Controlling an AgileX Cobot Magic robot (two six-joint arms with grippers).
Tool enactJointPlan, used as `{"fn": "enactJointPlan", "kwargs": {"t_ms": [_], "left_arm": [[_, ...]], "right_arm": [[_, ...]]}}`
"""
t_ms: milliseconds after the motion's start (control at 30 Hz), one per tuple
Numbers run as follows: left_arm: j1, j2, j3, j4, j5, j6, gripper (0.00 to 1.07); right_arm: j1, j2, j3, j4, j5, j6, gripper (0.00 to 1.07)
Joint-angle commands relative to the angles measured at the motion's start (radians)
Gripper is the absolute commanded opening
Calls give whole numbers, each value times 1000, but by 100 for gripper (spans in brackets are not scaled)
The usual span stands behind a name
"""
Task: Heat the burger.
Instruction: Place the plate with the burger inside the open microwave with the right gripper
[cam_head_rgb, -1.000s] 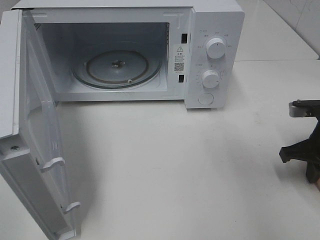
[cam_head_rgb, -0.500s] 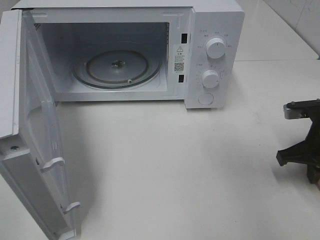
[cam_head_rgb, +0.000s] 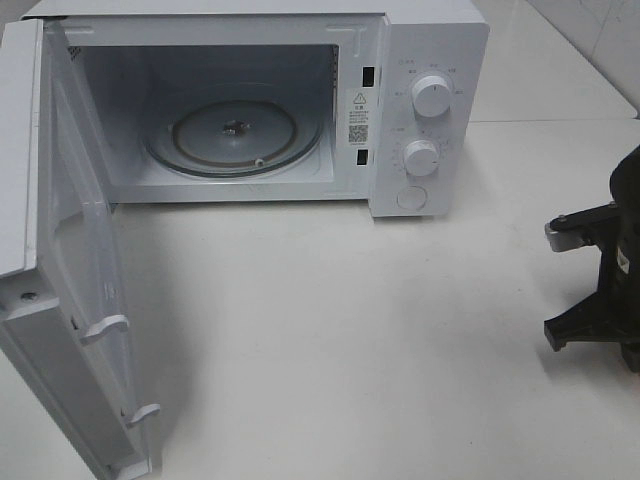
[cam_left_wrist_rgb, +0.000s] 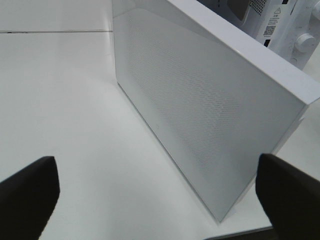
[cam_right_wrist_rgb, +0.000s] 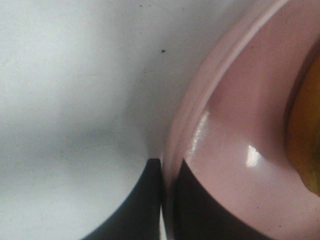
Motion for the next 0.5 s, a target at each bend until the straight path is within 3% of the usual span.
{"fn": "enactJointPlan", "kwargs": {"t_ms": [33,500], "left_arm": [[-4,-14,2,-1,3,0,100],[-4,-14,2,-1,3,0,100]], "right_arm": [[28,3,4,-59,47,35,0],[135,-64,4,-171,145,153,0]]}}
